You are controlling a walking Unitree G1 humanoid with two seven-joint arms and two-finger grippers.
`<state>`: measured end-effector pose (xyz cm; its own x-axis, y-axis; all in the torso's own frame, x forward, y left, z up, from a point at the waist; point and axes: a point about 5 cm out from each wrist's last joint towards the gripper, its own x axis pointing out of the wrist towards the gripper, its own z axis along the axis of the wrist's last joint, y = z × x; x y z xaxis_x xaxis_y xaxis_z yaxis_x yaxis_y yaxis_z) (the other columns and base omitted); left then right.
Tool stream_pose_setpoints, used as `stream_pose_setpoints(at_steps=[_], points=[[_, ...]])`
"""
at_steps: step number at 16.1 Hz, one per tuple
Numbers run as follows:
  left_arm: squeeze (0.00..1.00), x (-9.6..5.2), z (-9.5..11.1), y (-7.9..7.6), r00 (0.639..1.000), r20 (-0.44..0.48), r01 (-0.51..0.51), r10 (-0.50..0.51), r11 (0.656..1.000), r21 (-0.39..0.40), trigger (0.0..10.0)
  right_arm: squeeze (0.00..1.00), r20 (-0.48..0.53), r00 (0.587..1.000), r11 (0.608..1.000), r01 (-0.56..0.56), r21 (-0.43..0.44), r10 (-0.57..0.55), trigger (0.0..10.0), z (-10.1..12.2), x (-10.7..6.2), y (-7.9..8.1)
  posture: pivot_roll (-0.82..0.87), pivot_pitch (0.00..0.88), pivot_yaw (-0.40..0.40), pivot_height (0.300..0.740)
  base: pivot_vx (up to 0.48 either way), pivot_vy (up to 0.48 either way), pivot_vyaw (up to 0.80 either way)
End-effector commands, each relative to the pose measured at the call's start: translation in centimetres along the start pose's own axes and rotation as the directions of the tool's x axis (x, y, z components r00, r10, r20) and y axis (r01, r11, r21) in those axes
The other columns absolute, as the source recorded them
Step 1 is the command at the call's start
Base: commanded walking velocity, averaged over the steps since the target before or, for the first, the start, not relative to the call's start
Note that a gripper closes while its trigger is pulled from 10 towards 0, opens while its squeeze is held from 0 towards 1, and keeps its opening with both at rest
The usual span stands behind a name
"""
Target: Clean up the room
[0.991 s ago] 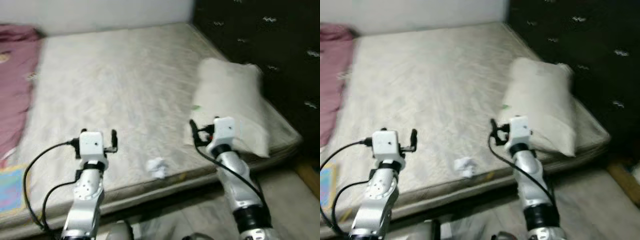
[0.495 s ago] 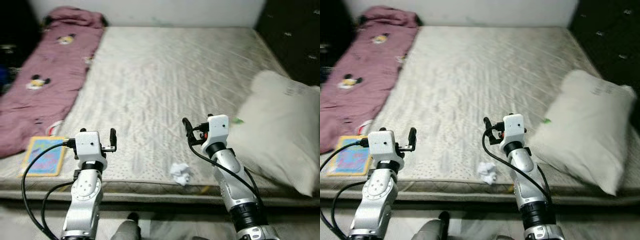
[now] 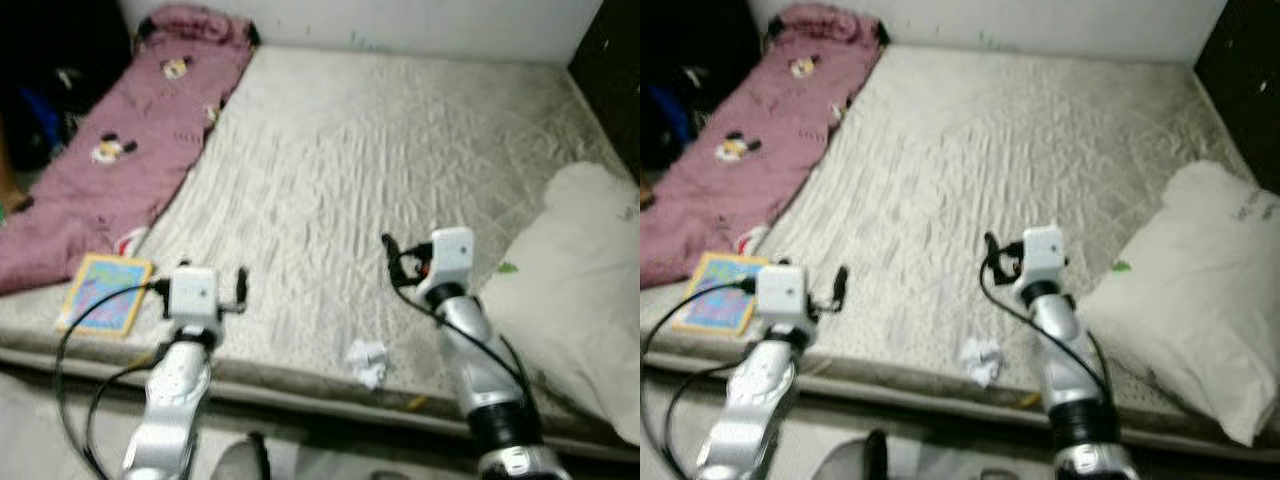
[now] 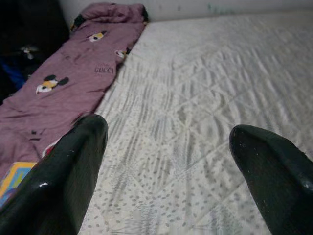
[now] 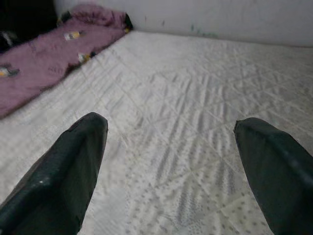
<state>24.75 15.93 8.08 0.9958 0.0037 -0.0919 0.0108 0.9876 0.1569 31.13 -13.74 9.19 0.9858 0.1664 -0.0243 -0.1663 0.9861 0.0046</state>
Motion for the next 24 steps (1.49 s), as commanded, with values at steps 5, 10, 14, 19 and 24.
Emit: stream_pose_setpoints(at_steps=[5, 10, 14, 19, 24], points=[[0.0, 0.5, 0.5, 0.2, 0.997, 0.045, -0.061, 0.062, 0.998, -0.016, 10.0, 0.0, -0.009, 0.997, 0.997, 0.072, -0.018, -0.072, 10.0, 0.0, -0.9, -1.5, -0.03, 0.092, -0.008, 0.74, 0.0, 0.0, -0.28], [0.0, 0.7, 0.8, 0.3, 0.996, 0.086, -0.001, 0.003, 1.0, -0.03, 10.0, 0.0, -0.061, 0.998, 0.999, -0.011, -0.053, 0.008, 10.0, -0.4, -1.5, -1.5, -0.03, 0.073, 0.042, 0.74, 0.0, 0.0, -0.32], [0.0, 1.2, 0.9, 0.2, 0.996, 0.095, 0.005, -0.001, 0.999, -0.036, 10.0, 0.0, 0.008, 1.0, 0.999, 0.013, -0.046, -0.012, 10.0, 0.2, -1.4, -0.7, -0.03, 0.038, 0.04, 0.74, 0.0, 0.0, 0.0], [0.0, 0.7, 1.0, 0.4, 0.995, 0.104, -0.001, 0.007, 0.998, -0.06, 10.0, 0.0, -0.015, 0.984, 0.984, 0.177, 0.026, -0.177, 10.0, -0.2, -1.7, -2.3, -0.03, 0.08, 0.002, 0.74, 0.0, 0.0, -0.48], [0.0, 0.2, 1.6, 1.3, 0.992, 0.117, -0.032, 0.036, 0.999, -0.039, 10.0, 0.0, 0.014, 0.989, 0.989, 0.144, 0.041, -0.145, 10.0, 0.6, -1.7, -1.5, -0.02, 0.14, -0.006, 0.74, 0.0, 0.0, -0.48]])
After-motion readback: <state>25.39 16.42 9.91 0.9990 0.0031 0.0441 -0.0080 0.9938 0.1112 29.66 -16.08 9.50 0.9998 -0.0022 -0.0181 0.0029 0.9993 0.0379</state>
